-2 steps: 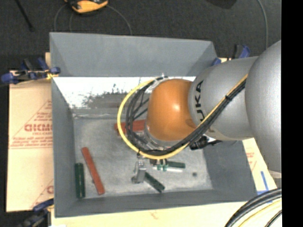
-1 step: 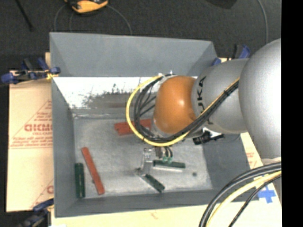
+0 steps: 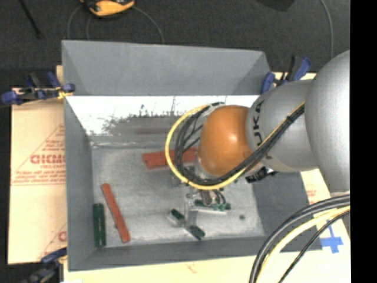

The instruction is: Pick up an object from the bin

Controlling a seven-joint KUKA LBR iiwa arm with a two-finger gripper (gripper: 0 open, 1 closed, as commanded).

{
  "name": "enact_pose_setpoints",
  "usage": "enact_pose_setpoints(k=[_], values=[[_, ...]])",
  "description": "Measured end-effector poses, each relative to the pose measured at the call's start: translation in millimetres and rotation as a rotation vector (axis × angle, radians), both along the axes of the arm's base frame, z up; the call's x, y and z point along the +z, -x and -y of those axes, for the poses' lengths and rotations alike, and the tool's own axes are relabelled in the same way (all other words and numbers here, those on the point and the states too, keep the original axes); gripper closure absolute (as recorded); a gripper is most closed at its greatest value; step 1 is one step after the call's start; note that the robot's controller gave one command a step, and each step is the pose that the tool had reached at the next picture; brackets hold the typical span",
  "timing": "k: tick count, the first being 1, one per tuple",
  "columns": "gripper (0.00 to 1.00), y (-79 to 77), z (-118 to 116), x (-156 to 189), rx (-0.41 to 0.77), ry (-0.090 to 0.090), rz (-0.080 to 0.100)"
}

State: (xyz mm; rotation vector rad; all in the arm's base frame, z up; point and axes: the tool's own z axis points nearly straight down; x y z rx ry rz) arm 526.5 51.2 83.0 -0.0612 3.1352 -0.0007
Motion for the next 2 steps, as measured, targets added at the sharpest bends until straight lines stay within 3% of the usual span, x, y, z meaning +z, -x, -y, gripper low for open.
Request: enact_pose_setpoints(k=[1,2], values=[[1.0,-25.4,98.1,-10.9,0.134,0.001,-0.002],[1.0,-25.4,97.8,-11.0,0.133,0.0,-0.002]])
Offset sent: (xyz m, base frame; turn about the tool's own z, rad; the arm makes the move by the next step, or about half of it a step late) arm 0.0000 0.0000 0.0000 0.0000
